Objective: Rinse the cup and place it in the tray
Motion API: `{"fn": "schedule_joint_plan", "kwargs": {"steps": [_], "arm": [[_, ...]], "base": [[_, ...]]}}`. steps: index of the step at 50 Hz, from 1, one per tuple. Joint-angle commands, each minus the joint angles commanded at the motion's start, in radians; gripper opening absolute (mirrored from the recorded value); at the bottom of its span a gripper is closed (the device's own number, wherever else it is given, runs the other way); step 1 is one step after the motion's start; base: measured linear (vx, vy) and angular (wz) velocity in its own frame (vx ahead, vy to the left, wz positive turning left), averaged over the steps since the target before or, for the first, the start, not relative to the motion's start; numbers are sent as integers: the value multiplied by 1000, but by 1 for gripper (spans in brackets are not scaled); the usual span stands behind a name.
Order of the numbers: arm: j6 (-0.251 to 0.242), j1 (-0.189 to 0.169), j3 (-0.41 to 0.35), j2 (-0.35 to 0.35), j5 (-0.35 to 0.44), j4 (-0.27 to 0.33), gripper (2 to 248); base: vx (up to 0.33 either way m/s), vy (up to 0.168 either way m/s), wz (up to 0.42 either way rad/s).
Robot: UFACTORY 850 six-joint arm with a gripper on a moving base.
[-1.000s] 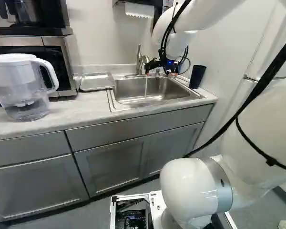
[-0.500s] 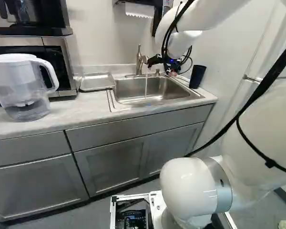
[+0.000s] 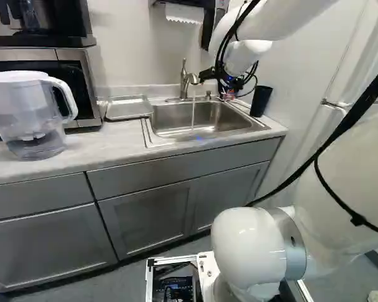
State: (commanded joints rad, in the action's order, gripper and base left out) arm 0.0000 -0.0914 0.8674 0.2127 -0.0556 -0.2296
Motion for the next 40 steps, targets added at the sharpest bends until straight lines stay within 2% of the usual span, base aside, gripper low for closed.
{"fn": "schedule_joint_plan", "kwargs": {"steps": [7, 11, 36, 40], "arm": [[0, -10, -7, 7, 26, -25, 247], [-17, -15, -7, 8, 40, -39, 247], [-263, -38, -3, 3, 147, -132, 247], [-265, -41, -2, 2, 165, -148, 247]], "base": [[0, 0, 0], [0, 0, 0], [0, 0, 0], [0, 0, 0]]}}
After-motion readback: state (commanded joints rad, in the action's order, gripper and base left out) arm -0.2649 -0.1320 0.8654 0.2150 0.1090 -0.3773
